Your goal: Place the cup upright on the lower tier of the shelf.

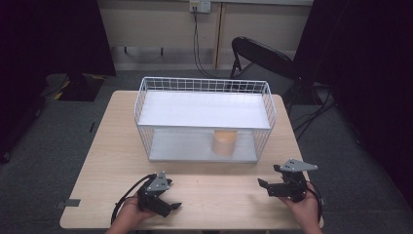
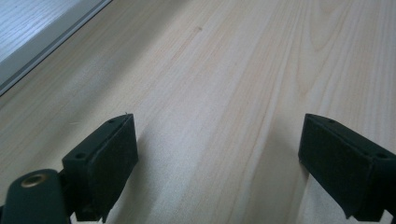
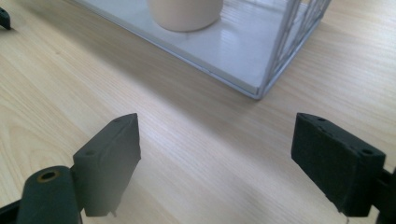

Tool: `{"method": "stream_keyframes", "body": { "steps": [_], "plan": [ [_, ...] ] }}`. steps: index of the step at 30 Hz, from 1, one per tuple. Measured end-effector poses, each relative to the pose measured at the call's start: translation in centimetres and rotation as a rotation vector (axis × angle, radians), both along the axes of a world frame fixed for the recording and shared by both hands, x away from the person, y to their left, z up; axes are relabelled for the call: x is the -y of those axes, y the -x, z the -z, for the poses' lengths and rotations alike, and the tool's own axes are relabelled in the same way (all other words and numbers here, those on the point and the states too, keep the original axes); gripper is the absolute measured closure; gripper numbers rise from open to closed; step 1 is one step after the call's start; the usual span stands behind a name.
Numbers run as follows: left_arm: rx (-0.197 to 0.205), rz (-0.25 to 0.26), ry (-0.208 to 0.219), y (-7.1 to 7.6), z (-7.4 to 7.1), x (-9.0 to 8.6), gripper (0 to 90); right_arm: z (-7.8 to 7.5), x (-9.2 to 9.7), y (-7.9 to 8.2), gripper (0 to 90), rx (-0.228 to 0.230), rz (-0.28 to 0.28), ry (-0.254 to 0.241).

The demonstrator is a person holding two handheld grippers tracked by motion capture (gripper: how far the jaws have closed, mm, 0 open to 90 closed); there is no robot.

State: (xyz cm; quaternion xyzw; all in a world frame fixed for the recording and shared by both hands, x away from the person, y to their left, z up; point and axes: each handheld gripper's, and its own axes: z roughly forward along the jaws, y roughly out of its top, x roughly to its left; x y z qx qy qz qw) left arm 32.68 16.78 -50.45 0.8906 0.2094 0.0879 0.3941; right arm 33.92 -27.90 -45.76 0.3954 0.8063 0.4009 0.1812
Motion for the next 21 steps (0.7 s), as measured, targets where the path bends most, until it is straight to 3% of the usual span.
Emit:
{"method": "stream_keyframes", "body": {
  "steps": [15, 21],
  "plan": [
    [0.0, 0.0, 0.0, 0.0, 0.0, 0.0, 11.3, 1.6, 1.9, 0.3, 15.3, 0.016, 0.005, 0.033],
    [0.0, 0.0, 0.0, 0.0, 0.0, 0.0, 11.3, 2.5, 2.2, 0.3, 15.4, -0.002, -0.005, 0.054]
  ]
}}
